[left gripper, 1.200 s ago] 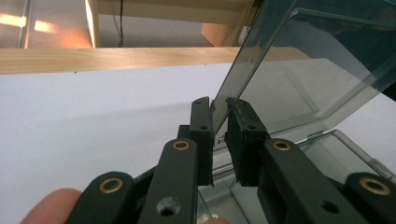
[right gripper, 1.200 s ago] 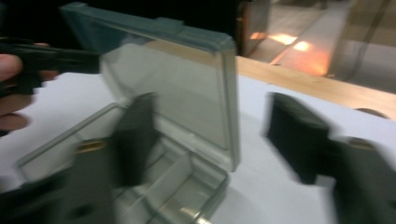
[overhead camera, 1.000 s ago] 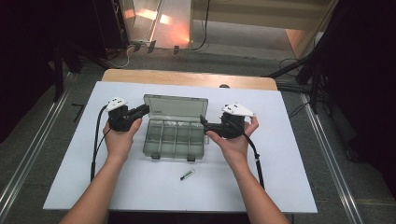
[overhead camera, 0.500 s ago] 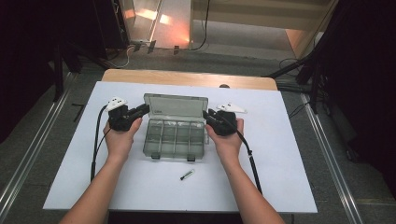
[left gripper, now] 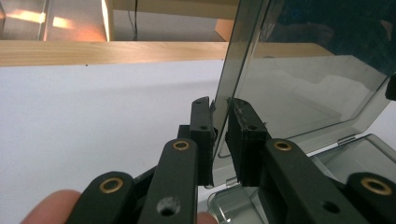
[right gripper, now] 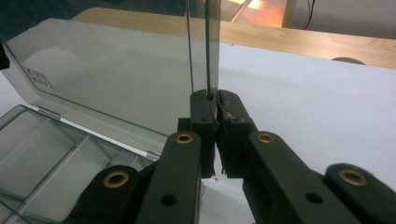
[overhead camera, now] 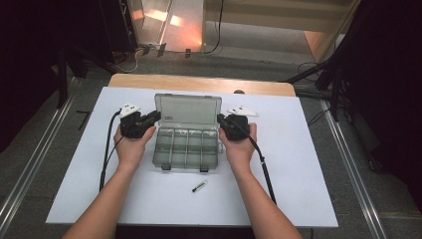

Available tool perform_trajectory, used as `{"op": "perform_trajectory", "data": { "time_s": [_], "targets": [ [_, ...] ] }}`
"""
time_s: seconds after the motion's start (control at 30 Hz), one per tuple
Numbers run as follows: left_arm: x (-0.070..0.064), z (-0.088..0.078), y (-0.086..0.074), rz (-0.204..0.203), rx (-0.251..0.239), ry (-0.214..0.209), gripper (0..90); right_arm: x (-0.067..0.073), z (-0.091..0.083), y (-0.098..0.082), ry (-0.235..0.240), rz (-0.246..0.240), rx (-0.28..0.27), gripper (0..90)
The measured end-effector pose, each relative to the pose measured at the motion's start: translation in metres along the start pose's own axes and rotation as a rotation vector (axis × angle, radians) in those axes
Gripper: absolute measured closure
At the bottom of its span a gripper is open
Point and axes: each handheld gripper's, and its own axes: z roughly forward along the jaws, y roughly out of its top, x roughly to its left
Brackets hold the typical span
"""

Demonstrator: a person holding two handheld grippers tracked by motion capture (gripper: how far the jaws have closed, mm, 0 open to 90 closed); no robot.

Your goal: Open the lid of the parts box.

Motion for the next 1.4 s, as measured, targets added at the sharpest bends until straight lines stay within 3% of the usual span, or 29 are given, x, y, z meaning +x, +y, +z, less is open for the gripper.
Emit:
{"op": "perform_trajectory", "data": {
  "time_s": [0.13,0.27,0.53,1.0,1.17,1.4],
  "targets": [
    [0.000,0.002,-0.001,0.001,0.004,0.015,83.4,-0.002,0.002,0.001,0.007,0.014,0.004,87.6],
    [-0.001,0.004,0.001,0.029,0.019,0.043,85.1,-0.003,0.004,0.003,0.012,0.021,0.014,87.5],
    [0.001,0.011,0.007,0.015,0.059,0.053,86.3,-0.007,0.010,0.006,0.024,0.055,0.025,87.2],
    [0.005,0.022,0.013,-0.041,0.104,0.062,87.1,-0.019,0.022,0.010,0.070,0.130,0.061,86.4],
    [0.009,0.025,0.013,-0.080,0.115,0.049,86.9,-0.024,0.028,0.011,0.085,0.162,0.077,86.2],
    [0.015,0.028,0.011,-0.129,0.122,0.026,86.8,-0.025,0.033,0.012,0.081,0.154,0.089,86.4]
  ]
}}
